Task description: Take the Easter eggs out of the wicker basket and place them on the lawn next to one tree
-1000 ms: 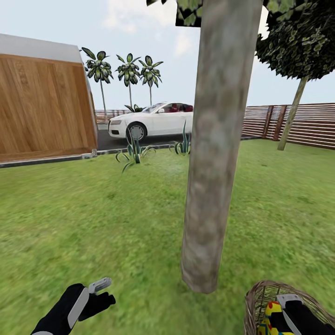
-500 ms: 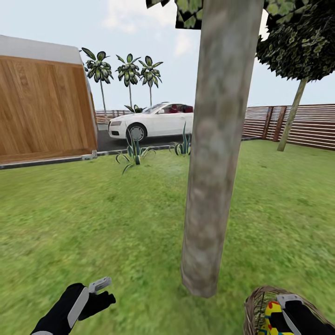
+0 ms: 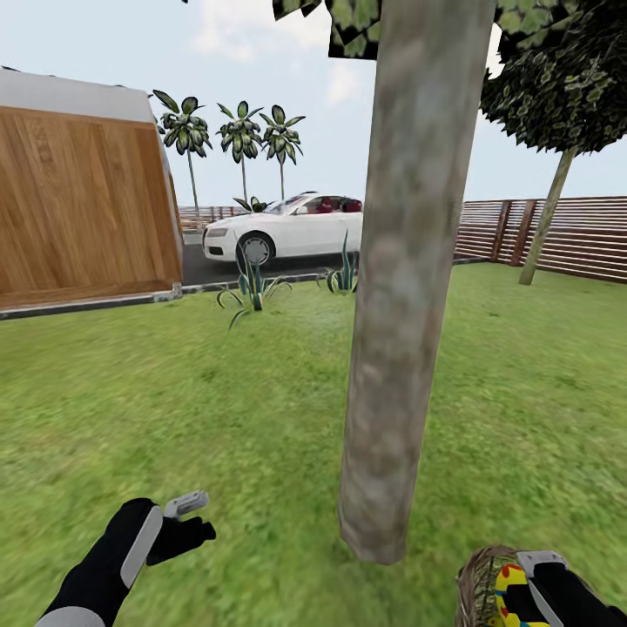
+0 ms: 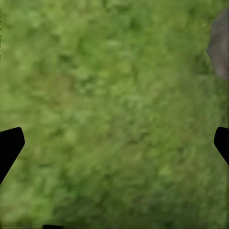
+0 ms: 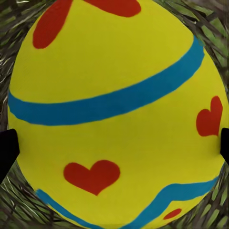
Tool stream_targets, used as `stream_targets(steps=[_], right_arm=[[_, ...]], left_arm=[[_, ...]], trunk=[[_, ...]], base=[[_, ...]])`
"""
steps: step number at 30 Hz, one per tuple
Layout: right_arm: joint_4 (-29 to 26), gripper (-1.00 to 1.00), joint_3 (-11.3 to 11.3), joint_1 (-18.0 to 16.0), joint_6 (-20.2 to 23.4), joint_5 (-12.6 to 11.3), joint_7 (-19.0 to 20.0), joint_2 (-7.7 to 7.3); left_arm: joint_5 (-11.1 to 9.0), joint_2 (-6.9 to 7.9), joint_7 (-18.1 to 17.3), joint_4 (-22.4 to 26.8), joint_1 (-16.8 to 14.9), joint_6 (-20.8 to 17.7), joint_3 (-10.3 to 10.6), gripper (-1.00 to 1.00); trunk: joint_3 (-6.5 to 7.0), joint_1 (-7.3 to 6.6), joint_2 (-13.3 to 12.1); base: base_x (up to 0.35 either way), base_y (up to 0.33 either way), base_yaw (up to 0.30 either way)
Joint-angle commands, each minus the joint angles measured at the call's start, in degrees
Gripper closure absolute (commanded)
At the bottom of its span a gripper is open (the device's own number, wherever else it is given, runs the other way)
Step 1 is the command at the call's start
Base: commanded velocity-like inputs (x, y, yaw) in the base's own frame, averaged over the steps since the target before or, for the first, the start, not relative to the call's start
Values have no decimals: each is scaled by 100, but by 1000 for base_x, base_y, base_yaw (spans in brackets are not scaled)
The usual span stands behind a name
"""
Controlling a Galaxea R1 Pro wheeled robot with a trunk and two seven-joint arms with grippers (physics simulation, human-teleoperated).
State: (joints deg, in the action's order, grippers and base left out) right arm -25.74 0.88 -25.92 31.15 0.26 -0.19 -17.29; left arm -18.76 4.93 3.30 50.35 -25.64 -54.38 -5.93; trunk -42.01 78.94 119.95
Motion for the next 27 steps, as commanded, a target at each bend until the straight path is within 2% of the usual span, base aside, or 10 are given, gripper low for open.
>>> stream_targets(steps=[1, 5, 18, 24, 27], right_arm=[[-13, 100, 8, -1, 33, 0, 1, -2], [-10, 100, 8, -1, 37, 0, 0, -2], [-13, 100, 8, -1, 40, 0, 0, -3], [-14, 100, 8, -1, 40, 0, 1, -3], [-15, 100, 8, -1, 40, 0, 1, -3]], left_arm=[[-48, 1, 38, -22, -3, -27, -5, -100], [-48, 7, 27, -237, -3, -20, -8, -100], [-49, 1, 8, -264, -2, -18, -5, -100], [-48, -9, 3, -484, -3, -14, -13, -100], [-42, -9, 4, -490, -3, -8, -16, -100]], trunk=[[12, -23, -39], [84, -111, -199], [317, -397, -721], [425, -529, -961], [425, -529, -961]], base=[[0, 0, 0], [0, 0, 0], [0, 0, 0], [0, 0, 0], [0, 0, 0]])
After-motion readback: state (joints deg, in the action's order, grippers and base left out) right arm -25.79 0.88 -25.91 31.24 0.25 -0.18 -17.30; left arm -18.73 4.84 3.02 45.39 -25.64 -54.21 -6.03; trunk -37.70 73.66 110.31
